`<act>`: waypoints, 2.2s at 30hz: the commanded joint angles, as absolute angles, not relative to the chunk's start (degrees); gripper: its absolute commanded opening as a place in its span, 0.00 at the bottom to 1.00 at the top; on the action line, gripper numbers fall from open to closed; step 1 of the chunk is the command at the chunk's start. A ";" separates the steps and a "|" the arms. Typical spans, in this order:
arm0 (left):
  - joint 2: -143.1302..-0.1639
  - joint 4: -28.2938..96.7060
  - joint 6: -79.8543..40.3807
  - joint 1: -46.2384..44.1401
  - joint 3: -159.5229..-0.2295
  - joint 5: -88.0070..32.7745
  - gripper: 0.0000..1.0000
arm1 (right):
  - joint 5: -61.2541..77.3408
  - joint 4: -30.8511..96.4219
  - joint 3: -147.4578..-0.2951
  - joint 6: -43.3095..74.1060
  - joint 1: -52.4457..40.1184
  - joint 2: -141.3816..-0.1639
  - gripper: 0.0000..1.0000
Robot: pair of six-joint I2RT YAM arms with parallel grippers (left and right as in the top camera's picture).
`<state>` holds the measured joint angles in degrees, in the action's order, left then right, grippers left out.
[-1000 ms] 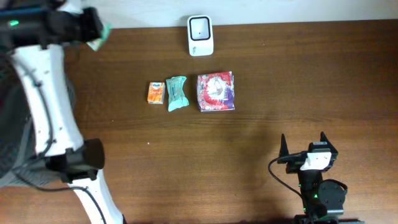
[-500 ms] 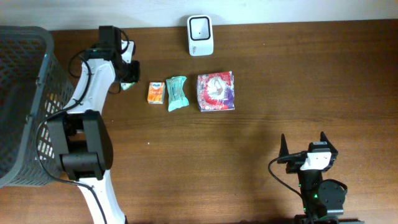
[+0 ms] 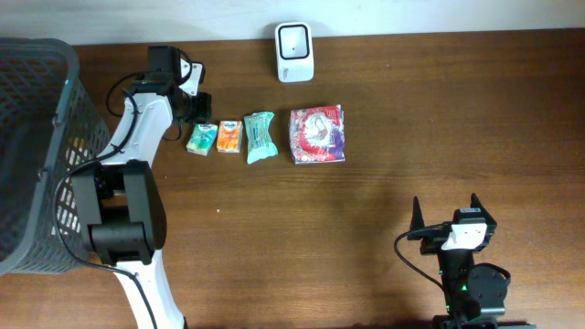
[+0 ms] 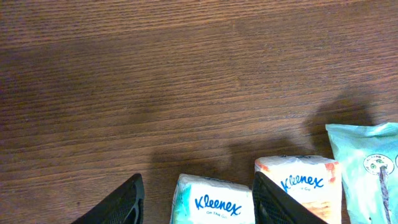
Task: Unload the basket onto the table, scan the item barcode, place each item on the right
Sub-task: 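Place the teal Kleenex pack left of the orange pack, then grasp the white bamboo-print tube in the basket with the left gripper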
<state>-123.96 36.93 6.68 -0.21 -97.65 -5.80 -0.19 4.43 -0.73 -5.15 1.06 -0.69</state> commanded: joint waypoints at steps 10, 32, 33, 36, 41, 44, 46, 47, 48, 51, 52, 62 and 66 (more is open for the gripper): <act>-95.22 30.74 7.40 11.75 -110.65 -6.15 0.95 | -0.69 4.69 -0.32 -5.56 0.71 -0.32 0.98; -125.19 70.57 21.37 42.92 -110.52 -12.60 0.91 | -0.69 4.69 -0.32 -5.56 0.71 -0.32 0.98; -125.97 70.30 21.37 42.92 -110.52 -12.73 0.91 | -0.69 4.67 -0.32 -5.56 0.71 -0.32 0.98; -128.29 69.49 21.37 42.92 -109.54 -15.97 0.91 | -0.69 4.67 -0.32 -5.56 0.71 -0.32 0.98; -133.21 69.49 21.37 42.50 -109.49 -16.71 0.75 | -0.69 4.67 -0.32 -5.56 0.71 -0.32 0.98; -133.82 69.56 21.30 42.50 -109.51 -16.75 0.25 | -0.69 4.69 -0.32 -5.56 0.71 -0.32 0.98; -133.80 71.11 17.26 42.57 -111.68 -16.73 0.10 | -0.69 4.69 -0.32 -5.56 0.71 -0.32 0.98; -133.80 72.27 16.16 42.54 -113.49 -16.73 0.00 | -0.69 4.69 -0.32 -5.56 0.71 -0.32 0.98; -133.80 75.24 14.13 42.57 -118.10 -16.75 0.00 | -0.69 4.69 -0.32 -5.56 0.71 -0.32 0.98; -133.80 85.27 11.55 42.54 -135.48 -16.75 0.00 | -0.69 4.67 -0.32 -5.56 0.71 -0.32 0.98; -133.80 88.47 11.55 42.54 -141.53 -16.75 0.00 | -0.69 4.69 -0.32 -5.56 0.71 -0.32 0.98; -126.89 90.50 -5.30 42.26 -179.83 -45.95 0.00 | -0.69 4.69 -0.32 -5.56 0.71 -0.32 0.98; -124.14 88.60 -10.07 32.97 -179.83 -55.77 0.00 | -0.69 4.67 -0.32 -5.56 0.71 -0.32 0.98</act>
<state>-126.74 89.27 -7.22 39.44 -178.56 -46.54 -0.21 4.43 -0.73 -5.15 1.06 -0.69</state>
